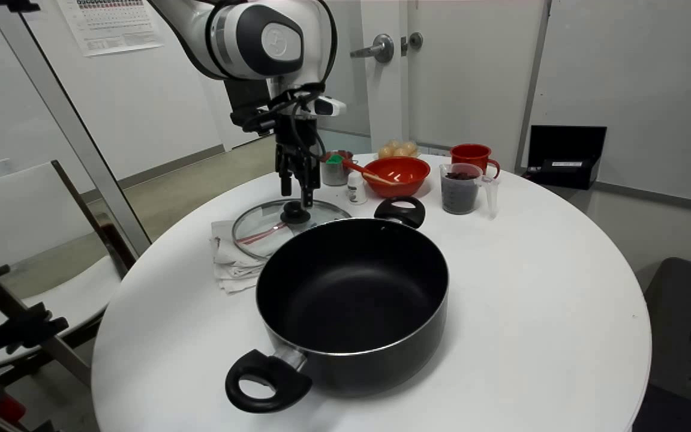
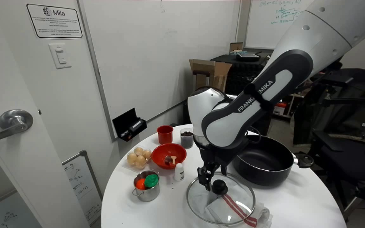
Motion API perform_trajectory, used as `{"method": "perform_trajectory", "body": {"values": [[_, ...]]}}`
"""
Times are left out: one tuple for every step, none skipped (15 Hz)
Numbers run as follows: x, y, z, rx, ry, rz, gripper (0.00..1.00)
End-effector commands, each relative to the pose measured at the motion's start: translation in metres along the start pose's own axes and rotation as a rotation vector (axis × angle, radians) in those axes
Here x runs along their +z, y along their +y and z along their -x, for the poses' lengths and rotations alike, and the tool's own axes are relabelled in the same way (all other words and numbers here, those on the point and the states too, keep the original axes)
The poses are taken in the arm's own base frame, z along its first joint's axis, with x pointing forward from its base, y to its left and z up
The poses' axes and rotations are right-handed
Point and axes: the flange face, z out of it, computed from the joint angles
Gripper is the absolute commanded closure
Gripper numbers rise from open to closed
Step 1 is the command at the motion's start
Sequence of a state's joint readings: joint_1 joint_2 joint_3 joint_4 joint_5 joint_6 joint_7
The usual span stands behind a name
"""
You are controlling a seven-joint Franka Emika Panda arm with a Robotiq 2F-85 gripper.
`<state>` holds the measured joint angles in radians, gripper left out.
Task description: Put the glass lid on the black pot
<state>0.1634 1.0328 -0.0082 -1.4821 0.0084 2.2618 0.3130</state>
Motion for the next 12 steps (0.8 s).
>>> {"method": "perform_trajectory", "body": {"values": [[0.0041, -0.0030, -0.0106, 0.016, -0.050, -0.030, 0.00], [0.0049, -0.0024, -0.0114, 0.022, -0.057, -0.033, 0.00], [0.0054, -0.0024, -0.0124, 0.024, -0.063, -0.036, 0.00], [0.0053, -0.0021, -0.0137, 0.029, -0.068, -0.040, 0.00], [0.0058, -0.0019, -0.0147, 0.032, -0.074, -0.043, 0.00], [0.0063, -0.0015, -0.0156, 0.037, -0.080, -0.045, 0.16], [0.0066, -0.0011, -0.0163, 0.040, -0.085, -0.046, 0.26], [0.0068, -0.0005, -0.0168, 0.044, -0.091, -0.047, 0.32], [0.0066, 0.0002, -0.0174, 0.048, -0.096, -0.049, 0.40], [0.0064, 0.0011, -0.0180, 0.050, -0.099, -0.051, 0.47], [0.0063, 0.0018, -0.0189, 0.053, -0.101, -0.053, 0.55], [0.0058, 0.0030, -0.0195, 0.055, -0.102, -0.054, 0.62]]}}
